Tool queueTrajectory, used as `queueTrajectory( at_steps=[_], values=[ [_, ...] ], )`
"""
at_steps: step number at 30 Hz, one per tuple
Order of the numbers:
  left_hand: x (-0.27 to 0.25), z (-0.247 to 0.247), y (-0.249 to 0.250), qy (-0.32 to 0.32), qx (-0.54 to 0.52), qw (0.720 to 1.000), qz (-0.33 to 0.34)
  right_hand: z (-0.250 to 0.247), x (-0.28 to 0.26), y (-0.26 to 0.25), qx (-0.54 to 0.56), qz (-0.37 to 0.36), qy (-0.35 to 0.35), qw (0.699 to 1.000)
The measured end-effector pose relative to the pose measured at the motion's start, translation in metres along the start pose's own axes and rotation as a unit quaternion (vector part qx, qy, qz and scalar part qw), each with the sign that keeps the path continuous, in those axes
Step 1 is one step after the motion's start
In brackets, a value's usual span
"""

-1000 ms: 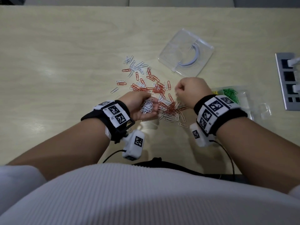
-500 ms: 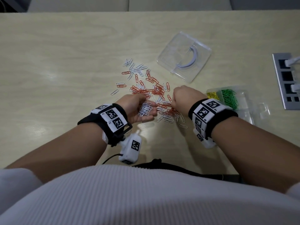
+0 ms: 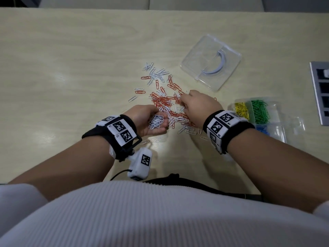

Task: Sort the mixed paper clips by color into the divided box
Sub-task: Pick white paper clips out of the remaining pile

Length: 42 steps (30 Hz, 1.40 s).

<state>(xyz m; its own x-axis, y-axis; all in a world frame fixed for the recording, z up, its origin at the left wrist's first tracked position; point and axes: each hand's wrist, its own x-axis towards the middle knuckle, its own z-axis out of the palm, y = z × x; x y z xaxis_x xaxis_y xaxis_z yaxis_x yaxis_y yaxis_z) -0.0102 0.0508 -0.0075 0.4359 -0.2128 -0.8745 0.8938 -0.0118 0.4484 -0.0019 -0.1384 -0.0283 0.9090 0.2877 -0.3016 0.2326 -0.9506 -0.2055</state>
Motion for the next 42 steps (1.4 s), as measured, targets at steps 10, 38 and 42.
queueTrajectory(
  at_steps=[10, 38, 42],
  values=[
    [-0.004, -0.010, 0.002, 0.018, -0.004, 1.000, -0.002, 0.003, 0.001, -0.012, -0.104, -0.027, 0.035, 0.994],
    [-0.007, -0.050, -0.003, 0.067, 0.013, 0.998, -0.008, 0.006, 0.003, -0.079, 0.019, 0.007, -0.042, 0.999],
    [-0.005, -0.056, -0.002, 0.065, 0.019, 0.998, -0.008, -0.004, 0.008, -0.077, 0.060, 0.047, -0.023, 0.997]
  ],
)
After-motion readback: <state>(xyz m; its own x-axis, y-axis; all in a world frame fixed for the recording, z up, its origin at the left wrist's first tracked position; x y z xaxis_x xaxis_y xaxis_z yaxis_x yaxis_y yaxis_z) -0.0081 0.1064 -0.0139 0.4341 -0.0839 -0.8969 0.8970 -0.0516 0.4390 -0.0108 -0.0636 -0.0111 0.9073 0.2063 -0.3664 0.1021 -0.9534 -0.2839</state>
